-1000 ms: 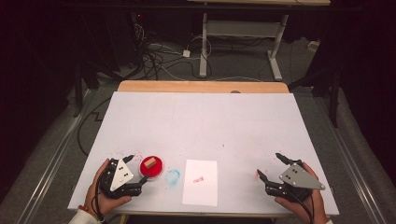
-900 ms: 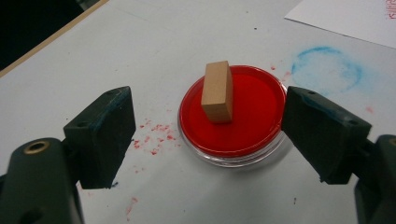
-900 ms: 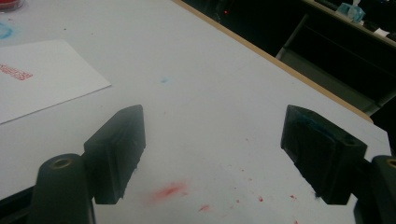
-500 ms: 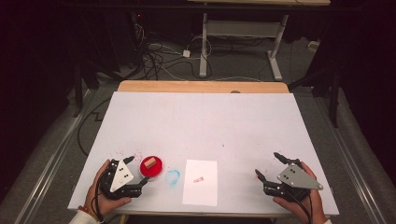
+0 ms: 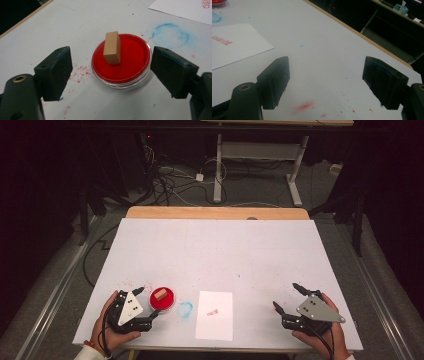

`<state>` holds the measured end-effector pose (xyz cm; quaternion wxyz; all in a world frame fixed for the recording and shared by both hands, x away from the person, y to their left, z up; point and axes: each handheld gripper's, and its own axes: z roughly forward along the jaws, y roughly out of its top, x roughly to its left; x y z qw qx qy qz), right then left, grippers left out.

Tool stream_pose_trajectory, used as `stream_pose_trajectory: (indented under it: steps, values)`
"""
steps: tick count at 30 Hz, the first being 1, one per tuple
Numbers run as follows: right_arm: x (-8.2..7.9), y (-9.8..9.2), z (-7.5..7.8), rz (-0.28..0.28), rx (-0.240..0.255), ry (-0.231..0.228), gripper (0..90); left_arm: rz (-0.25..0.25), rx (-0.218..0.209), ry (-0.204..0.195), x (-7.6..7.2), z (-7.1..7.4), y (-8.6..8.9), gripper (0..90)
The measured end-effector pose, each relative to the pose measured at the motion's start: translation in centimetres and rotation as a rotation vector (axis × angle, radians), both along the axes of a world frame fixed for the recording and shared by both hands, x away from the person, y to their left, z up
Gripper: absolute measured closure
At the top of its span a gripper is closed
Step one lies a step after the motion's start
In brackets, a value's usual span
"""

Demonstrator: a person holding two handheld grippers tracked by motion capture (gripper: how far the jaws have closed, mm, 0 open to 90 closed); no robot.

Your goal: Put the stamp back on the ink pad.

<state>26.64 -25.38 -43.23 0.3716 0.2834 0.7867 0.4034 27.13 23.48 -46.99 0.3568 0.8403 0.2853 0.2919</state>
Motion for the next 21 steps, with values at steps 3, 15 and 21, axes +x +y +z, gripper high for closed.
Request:
stream_pose_trajectory:
  steps: [3,15,21]
  values:
    - [0.0,0.05,-0.04,0.003,-0.001,0.001,22.3,-0.002,0.003,0.002,0.03,0.04,-0.05,17.8]
    - [0.26,-0.02,-0.13,0.002,0.004,0.006,22.3,-0.002,-0.01,0.002,0.01,0.08,0.05,17.8]
    - [0.37,-0.09,-0.14,-0.002,0.004,0.008,22.3,0.0,-0.015,0.005,0.08,0.11,0.06,17.8]
